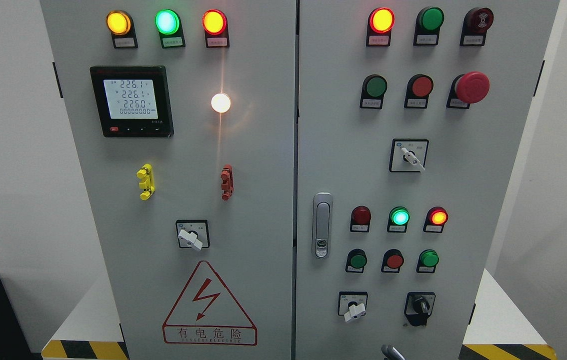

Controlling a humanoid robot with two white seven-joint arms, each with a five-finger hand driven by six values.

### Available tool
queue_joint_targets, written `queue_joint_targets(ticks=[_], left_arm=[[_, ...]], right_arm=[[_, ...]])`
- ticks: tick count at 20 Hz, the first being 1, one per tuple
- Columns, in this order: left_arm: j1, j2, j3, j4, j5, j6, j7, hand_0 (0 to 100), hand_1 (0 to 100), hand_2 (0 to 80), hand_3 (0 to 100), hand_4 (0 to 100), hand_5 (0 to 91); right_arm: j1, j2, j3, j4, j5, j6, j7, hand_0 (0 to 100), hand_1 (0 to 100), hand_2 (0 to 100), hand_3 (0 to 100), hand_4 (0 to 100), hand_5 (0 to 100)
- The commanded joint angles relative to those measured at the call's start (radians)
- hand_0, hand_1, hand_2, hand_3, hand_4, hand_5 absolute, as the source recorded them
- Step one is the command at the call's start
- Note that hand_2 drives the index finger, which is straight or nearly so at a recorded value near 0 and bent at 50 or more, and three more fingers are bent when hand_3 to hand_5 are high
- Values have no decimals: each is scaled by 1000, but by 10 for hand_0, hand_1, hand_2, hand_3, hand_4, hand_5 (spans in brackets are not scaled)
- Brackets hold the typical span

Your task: Press green start button

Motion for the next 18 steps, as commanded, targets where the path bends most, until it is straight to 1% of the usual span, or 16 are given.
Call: queue_joint_targets(ticks=[1, 3, 6, 8, 11, 12, 13, 15, 16, 18], left_arm=[[0, 0, 0, -28, 0, 0, -1, 120, 556, 0, 0, 0, 0], [0, 0, 0, -28, 0, 0, -1, 120, 556, 0, 0, 0, 0], [0, 0, 0, -28, 0, 0, -1, 120, 556, 0, 0, 0, 0], [0, 0, 0, -28, 0, 0, 1, 120, 556, 0, 0, 0, 0], [0, 0, 0, -28, 0, 0, 1, 120, 556, 0, 0, 0, 0], [0, 0, 0, -28, 0, 0, 1, 120, 556, 0, 0, 0, 0], [0, 0, 0, -28, 0, 0, 1, 120, 556, 0, 0, 0, 0], [0, 0, 0, -28, 0, 0, -1, 120, 556, 0, 0, 0, 0], [0, 0, 0, -28, 0, 0, -1, 120, 556, 0, 0, 0, 0], [0, 0, 0, -28, 0, 0, 1, 120, 556, 0, 0, 0, 0]], right_arm=[[0, 0, -7, -7, 141, -27, -53, 0, 370, 0, 222, 230, 11], [0, 0, -8, -10, 212, -42, -74, 0, 382, 0, 322, 310, 175], [-3, 0, -10, -13, 317, -79, -119, 0, 380, 0, 402, 402, 344], [-6, 0, -8, -18, 406, -94, -154, 0, 385, 0, 491, 518, 510], [-8, 0, -2, -18, 556, -119, -189, 0, 403, 0, 596, 639, 736], [-14, 0, -1, -18, 615, -120, -208, 0, 406, 0, 614, 661, 781], [-21, 2, 1, -18, 671, -121, -229, 0, 404, 0, 639, 697, 856], [-37, 2, -1, -18, 783, -121, -260, 50, 403, 0, 661, 731, 910], [-43, 2, -1, -18, 836, -119, -268, 104, 397, 0, 673, 760, 954], [-51, 3, -2, -18, 937, -119, -286, 154, 388, 0, 683, 783, 1000]])
